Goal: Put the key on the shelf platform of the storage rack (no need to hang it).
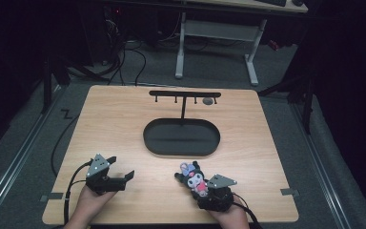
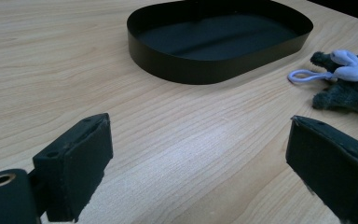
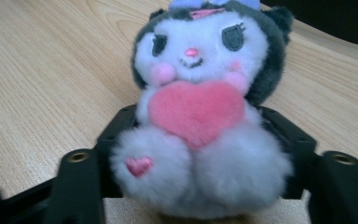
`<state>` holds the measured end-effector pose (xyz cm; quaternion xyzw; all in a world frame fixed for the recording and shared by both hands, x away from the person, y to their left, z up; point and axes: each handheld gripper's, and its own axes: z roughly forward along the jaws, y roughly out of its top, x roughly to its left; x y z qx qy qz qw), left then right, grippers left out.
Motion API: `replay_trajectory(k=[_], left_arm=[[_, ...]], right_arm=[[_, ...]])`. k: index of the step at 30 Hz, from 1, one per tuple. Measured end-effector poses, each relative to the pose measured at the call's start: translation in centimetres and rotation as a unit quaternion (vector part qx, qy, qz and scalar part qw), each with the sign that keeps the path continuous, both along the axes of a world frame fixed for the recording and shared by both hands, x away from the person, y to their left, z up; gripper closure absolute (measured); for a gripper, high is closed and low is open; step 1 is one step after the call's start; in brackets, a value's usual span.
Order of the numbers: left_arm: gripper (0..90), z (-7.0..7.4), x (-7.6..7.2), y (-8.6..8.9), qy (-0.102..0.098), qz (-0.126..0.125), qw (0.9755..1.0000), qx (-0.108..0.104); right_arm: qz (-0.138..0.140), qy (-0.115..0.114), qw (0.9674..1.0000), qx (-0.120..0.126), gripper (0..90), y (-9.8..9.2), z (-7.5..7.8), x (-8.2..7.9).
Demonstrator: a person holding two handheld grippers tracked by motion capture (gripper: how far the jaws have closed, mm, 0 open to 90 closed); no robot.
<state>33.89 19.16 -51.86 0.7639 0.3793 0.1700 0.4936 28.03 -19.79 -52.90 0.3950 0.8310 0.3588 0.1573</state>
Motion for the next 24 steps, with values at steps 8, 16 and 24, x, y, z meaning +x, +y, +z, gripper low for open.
replay_trajectory(k=[8,16,24], left_arm=[[7.9,0.1,-0.2,0.2,-0.001,0.002,1.0,-0.001],[7.9,0.1,-0.1,0.2,-0.002,0.002,1.0,-0.002],[7.9,0.2,0.0,0.1,-0.004,0.002,1.0,-0.004]], right_arm=[[-0.008,-0.009,0.9999,0.005,44.7,-0.4,0.5,-0.1],[-0.052,-0.029,0.9981,0.02,44.8,-2.9,1.4,0.1],[-0.122,-0.027,0.992,0.014,44.7,-7.1,1.2,0.4]])
